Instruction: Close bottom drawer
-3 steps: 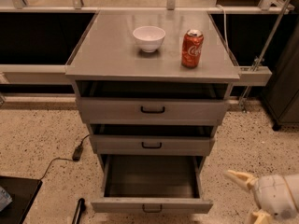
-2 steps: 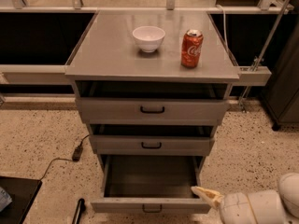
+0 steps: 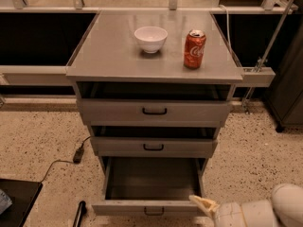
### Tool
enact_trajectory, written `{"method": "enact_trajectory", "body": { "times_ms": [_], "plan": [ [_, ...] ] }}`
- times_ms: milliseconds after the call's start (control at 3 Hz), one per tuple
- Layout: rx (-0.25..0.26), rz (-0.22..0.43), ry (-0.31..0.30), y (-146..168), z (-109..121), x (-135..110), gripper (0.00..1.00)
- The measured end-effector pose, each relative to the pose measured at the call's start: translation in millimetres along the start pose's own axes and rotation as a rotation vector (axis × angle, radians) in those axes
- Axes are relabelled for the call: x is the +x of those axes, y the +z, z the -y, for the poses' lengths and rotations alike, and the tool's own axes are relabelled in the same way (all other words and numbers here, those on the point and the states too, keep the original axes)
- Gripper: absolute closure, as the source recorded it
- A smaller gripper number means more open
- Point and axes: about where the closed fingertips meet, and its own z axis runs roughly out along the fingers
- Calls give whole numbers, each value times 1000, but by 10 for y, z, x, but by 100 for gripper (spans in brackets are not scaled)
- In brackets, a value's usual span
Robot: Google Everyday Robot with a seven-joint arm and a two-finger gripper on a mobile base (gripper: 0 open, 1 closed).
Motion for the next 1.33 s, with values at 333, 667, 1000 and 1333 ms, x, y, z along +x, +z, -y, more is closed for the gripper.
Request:
{"method": "enact_trajectory", "body": {
  "times_ms": [333,667,1000,1333],
  "plan": [
    [-68,-42,118,757,-291,231,0],
    [-22,-70,141,823,-267,365,0],
    [-22,-69,139,822,-260,360,0],
    [-39,-56,164,848,-228,667,0]
  ]
}}
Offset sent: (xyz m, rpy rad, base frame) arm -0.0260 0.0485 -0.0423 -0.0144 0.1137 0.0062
